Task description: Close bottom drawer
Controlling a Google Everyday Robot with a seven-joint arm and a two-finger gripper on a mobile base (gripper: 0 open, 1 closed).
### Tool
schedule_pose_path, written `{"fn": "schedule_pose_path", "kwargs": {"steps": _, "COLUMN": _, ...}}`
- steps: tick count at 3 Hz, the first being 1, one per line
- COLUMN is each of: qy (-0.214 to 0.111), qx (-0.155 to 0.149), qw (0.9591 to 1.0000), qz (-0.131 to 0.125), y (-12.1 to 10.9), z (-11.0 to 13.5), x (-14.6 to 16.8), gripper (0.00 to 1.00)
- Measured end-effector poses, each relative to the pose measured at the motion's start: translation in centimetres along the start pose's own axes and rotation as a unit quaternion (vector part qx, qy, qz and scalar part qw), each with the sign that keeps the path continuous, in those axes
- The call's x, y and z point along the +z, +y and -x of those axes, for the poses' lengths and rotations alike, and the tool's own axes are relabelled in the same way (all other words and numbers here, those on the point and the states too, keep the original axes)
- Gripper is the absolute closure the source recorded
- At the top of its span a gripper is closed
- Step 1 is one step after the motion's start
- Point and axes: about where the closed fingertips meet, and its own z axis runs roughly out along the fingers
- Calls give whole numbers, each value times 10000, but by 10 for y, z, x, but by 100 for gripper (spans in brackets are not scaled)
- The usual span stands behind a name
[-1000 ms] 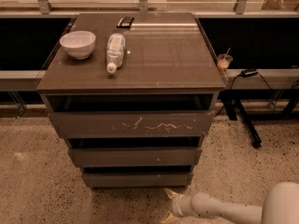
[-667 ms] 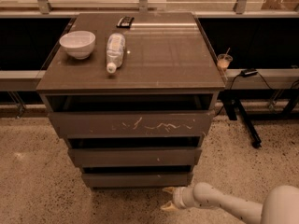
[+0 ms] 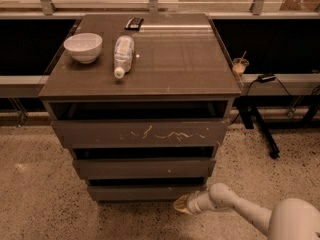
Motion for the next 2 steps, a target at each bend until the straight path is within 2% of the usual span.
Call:
{"fn": "schedule_pose_path", "kwargs": {"steps": 1, "qy": -354, "qx": -29, "qw": 9993, "qz": 144, "y": 4, "z": 6, "x": -4, "gripper": 98}}
{"fn": "schedule_pose_path", "kwargs": {"steps": 2, "qy": -385, "qx": -96, "qw": 9989, "qz": 251, "y": 10, "z": 8, "x": -2, "gripper": 0}}
